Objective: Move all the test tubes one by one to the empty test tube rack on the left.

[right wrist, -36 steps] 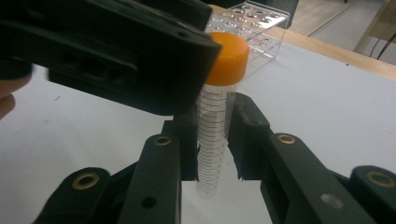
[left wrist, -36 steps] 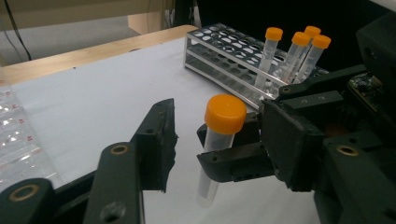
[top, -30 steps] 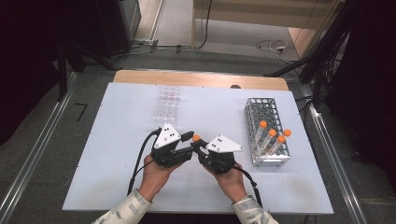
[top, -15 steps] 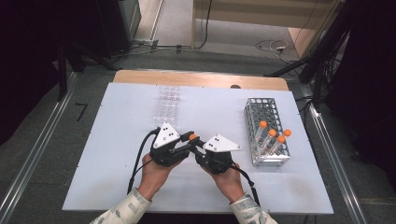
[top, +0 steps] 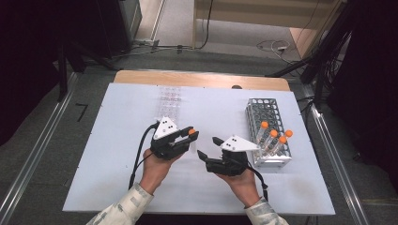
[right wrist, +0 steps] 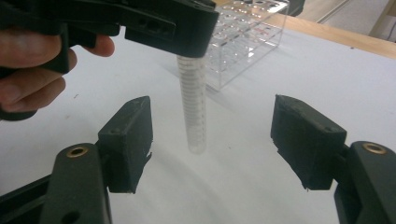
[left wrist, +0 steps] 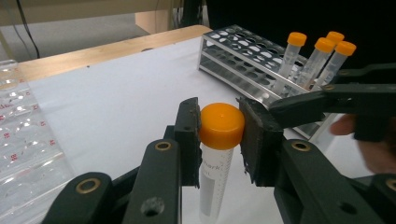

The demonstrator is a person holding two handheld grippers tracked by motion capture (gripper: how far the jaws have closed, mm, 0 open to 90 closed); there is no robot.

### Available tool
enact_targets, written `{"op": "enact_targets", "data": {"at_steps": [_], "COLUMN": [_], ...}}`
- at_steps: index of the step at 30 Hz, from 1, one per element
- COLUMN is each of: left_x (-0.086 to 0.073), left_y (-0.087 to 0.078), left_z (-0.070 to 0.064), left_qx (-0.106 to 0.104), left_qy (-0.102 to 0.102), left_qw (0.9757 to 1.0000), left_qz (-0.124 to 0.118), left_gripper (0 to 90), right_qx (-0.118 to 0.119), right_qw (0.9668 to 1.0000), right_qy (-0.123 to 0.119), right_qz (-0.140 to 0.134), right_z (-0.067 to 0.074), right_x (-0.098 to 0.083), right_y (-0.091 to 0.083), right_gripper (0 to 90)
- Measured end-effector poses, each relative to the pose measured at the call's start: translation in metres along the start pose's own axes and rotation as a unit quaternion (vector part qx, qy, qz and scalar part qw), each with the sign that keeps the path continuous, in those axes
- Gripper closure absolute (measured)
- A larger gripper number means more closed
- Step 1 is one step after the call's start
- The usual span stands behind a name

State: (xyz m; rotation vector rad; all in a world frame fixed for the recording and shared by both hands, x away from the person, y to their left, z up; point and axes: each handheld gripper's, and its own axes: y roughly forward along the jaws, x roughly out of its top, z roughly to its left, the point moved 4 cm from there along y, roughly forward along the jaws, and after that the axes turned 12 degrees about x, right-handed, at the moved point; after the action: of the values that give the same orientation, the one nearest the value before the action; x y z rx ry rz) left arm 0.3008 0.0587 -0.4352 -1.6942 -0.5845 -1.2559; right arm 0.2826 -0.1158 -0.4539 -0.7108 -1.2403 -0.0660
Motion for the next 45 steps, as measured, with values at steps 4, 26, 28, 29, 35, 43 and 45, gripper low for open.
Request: {"op": "enact_targets", "data": {"at_steps": [4,26,28,29,35,43,45], "left_x": [0.002,0.025,0.028,0.029,0.039,0.049,0.053], "left_y": [0.003,0.022,0.025,0.027,0.037,0.047,0.049], "left_z": [0.004,0.023,0.026,0.027,0.037,0.052,0.056], "left_qx": [0.006,0.031,0.035,0.037,0.05,0.07,0.073], "left_qy": [-0.004,-0.023,-0.024,-0.024,-0.024,-0.024,-0.029], "left_qw": [1.0,0.9993,0.9991,0.999,0.9984,0.9972,0.9969], "left_qz": [0.002,0.001,0.002,0.002,0.006,0.014,0.014], "left_gripper": [69.6,69.6,69.6,69.7,69.7,69.7,69.7], "right_qx": [-0.009,-0.035,-0.039,-0.04,-0.044,-0.044,-0.044], "right_qw": [1.0,0.9989,0.9986,0.9985,0.9983,0.9981,0.9981], "right_qy": [0.001,0.032,0.035,0.036,0.038,0.042,0.043], "right_qz": [-0.003,0.004,0.001,-0.001,-0.007,-0.008,-0.008], "right_z": [-0.004,-0.02,-0.023,-0.024,-0.025,-0.027,-0.027], "right_x": [-0.004,-0.062,-0.063,-0.064,-0.064,-0.065,-0.065], "right_y": [-0.014,-0.088,-0.092,-0.093,-0.098,-0.099,-0.1], "right_gripper": [26.6,25.2,25.3,25.5,26.0,25.9,25.9]}}
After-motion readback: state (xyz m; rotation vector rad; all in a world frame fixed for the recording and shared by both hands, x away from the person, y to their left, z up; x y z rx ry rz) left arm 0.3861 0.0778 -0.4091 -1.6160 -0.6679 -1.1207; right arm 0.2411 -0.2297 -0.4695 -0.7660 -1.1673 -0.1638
